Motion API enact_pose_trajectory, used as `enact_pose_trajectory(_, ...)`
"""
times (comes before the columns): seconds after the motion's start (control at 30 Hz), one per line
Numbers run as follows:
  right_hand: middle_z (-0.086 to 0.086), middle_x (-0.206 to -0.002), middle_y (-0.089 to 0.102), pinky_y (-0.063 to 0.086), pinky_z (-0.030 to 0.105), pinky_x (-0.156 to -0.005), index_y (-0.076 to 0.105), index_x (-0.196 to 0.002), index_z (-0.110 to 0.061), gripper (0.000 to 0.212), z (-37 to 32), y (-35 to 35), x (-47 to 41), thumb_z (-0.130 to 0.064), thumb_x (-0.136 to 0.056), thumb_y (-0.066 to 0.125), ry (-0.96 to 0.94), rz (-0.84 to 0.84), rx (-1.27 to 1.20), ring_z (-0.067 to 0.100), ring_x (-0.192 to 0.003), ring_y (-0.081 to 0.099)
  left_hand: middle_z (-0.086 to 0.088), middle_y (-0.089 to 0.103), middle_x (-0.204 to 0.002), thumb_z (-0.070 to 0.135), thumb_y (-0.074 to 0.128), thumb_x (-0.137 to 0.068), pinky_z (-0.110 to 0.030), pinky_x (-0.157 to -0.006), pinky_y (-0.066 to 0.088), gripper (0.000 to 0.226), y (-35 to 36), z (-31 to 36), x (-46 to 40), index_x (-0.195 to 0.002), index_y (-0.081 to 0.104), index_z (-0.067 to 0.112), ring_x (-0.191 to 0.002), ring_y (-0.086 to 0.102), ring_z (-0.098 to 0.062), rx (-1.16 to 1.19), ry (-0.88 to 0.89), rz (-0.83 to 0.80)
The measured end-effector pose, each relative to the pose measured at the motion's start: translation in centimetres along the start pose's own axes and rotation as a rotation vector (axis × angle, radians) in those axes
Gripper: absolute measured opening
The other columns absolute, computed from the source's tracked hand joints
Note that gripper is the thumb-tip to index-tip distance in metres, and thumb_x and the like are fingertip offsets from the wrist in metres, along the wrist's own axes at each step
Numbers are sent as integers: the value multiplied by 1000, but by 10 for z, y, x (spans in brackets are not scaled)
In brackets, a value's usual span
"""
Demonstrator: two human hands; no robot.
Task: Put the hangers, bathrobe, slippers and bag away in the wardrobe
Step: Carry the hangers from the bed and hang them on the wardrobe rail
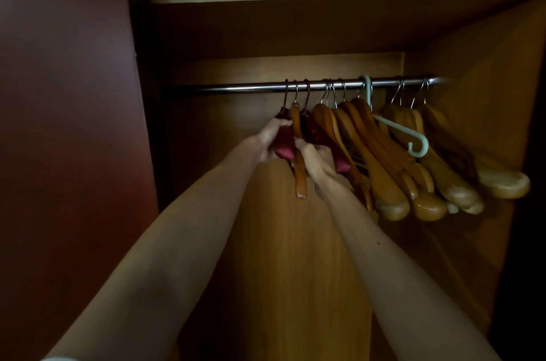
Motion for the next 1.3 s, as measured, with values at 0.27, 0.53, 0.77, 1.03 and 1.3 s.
enact_pose_trajectory(0.27, 0, -100, 70, 46, 33, -91, 65, -107, -20, 32, 6, 0, 16, -48, -98, 54, 18, -91, 2, 17, -94, 64, -8, 69, -118, 55, 43, -101, -38, -91, 58, 41, -14, -17, 8, -121, 60, 23, -103, 68, -21, -53, 152, 143)
enact_pose_trajectory(0.53, -6, -85, 68, 52, 24, -63, 69, -97, -27, 21, 68, -38, 97, -40, -101, 53, -52, 0, -17, 6, -73, 63, -3, 60, -76, 24, 44, -105, -27, -53, 46, 25, -25, -114, 63, -103, 66, 12, -56, 52, -12, -8, 247, 479)
enact_pose_trajectory(0.77, -16, -83, 65, 46, 8, -60, 72, -101, -20, 10, 217, -83, 167, -24, -95, 64, 234, -86, 196, -3, -71, 59, -1, 69, -75, 17, 57, -101, -26, -55, 53, 18, 70, -284, 70, -92, 73, 16, -59, 58, -14, -264, -76, 129)
enact_pose_trajectory(1.03, -12, -74, 66, 47, 17, -57, 70, -86, -21, 10, 423, -203, 324, -18, -94, 63, 768, 17, 372, 2, -66, 64, -9, 66, -80, 17, 58, -100, -27, -58, 50, 20, 214, -487, 123, -93, 71, 3, -67, 60, -19, -489, -419, -475)
enact_pose_trajectory(1.3, 8, -72, 75, 56, 30, -57, 74, -76, -13, 19, 452, -282, 529, -19, -89, 61, 1201, 569, 299, 14, -54, 64, -3, 65, -68, 31, 44, -108, -21, -45, 45, 39, 325, -634, 254, -83, 67, 12, -47, 56, -10, -682, -654, -979)
Point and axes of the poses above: each hand's wrist, its own x-axis away from the middle knuckle, its own y-axis out of the palm, z = x × y, the point moved 9 cm from there along -x, towards the middle knuckle
